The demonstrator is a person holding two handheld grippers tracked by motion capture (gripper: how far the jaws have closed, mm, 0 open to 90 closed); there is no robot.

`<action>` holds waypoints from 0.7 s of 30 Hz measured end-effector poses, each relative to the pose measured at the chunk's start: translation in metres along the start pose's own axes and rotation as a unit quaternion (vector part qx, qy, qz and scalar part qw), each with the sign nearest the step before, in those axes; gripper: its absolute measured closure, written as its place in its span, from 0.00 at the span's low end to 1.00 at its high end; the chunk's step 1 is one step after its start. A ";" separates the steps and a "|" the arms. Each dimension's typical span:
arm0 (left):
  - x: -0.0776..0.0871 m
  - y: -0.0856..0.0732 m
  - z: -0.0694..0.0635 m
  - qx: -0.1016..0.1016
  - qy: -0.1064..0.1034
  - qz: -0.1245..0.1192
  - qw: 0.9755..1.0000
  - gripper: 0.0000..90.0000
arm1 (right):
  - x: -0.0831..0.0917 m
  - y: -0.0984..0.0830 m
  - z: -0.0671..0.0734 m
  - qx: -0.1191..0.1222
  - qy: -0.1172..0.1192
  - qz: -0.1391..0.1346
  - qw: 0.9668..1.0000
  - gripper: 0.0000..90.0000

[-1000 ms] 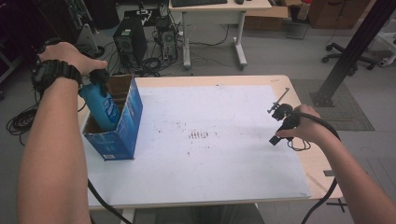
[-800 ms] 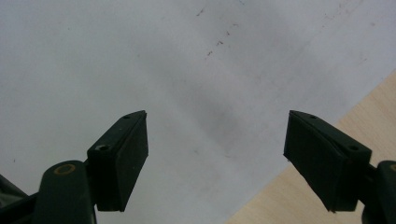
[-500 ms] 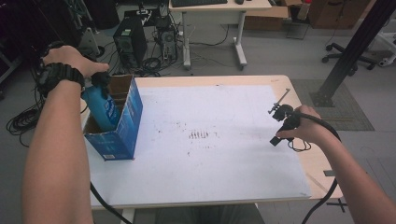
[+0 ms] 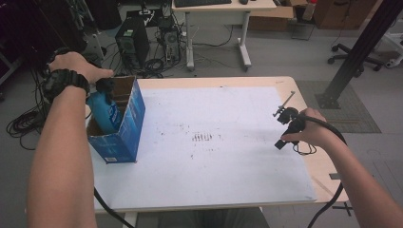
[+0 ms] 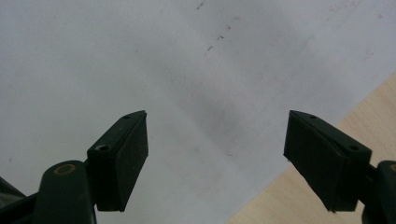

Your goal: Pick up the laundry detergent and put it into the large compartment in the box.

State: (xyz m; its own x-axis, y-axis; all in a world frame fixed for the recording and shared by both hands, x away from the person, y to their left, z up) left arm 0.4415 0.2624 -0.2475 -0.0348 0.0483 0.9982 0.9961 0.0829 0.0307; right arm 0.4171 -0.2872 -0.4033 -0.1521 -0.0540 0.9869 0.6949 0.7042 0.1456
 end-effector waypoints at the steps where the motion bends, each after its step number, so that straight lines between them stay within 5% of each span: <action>1: -0.001 0.000 0.000 0.000 0.000 0.000 1.000 0.42 | 0.000 0.000 0.000 -0.001 0.001 0.000 1.000 0.25; 21: -0.019 -0.001 0.001 -0.002 -0.001 0.011 1.000 0.42 | -0.004 0.000 0.002 0.000 0.003 0.001 1.000 0.24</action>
State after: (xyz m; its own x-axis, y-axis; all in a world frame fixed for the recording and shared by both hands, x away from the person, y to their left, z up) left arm 0.4415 0.2622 -0.2669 -0.0129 0.0511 0.9986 0.9969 0.0777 0.0089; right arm 0.4163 -0.2861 -0.4076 -0.1469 -0.0562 0.9875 0.6953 0.7043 0.1435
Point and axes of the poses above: each handheld gripper's, and its own axes: x roughly backward along the jaws, y roughly out of its top, z roughly to its left, the point moved 5 cm from there along -x, roughly forward along the jaws, and after that the axes turned 5 degrees about -y, right-handed, at the moved point
